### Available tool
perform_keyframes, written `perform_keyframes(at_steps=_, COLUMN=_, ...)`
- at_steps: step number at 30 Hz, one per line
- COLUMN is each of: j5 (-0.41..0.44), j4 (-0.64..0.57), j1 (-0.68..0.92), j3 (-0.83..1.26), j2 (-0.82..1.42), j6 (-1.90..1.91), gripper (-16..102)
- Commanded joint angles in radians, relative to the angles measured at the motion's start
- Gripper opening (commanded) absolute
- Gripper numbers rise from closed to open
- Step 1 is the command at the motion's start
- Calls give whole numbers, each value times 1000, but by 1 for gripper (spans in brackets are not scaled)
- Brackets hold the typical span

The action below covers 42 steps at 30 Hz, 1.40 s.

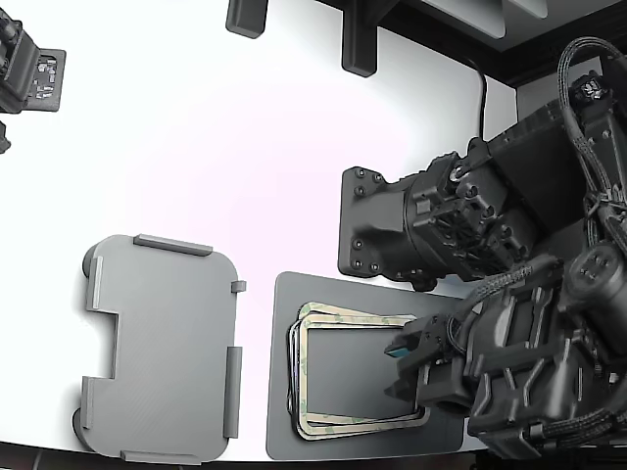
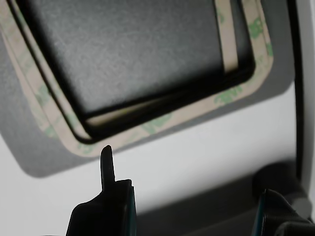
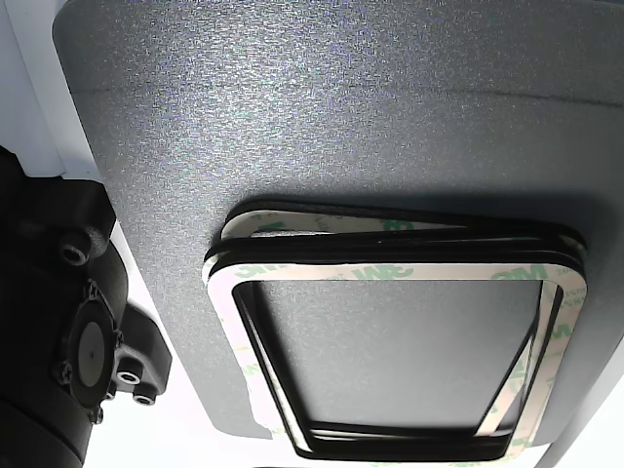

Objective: Grab top frame and put it into gray box.

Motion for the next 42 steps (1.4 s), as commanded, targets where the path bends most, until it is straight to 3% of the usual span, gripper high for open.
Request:
perform_keyframes(at_steps=1, j5=-3, j4=3, j1=64, j3=-23, j2=-2, j6=55, gripper=100)
perform_keyframes(at_steps=12, j5=31, j4=-61, j1=299, j3=11, j2=-137, j6=169, gripper=100)
perform_keyframes(at_steps=22, j5=15, j4=-143, j1=354, j3=-8, j2=-250, j6=147, gripper=93)
perform_keyframes(at_steps=30, j5=21, j4=-150, j1=402, j3=-63, j2=-307, j6=170, gripper=90)
perform_keyframes(at_steps=35, j5=25, j4=-132, j1=426, j3=-98, j2=-357, j6=198, gripper=95)
perform_keyframes(at_steps=42, j5=28, j4=-130, j1=431, j3=-144, j2=-420, j6=206, gripper=90)
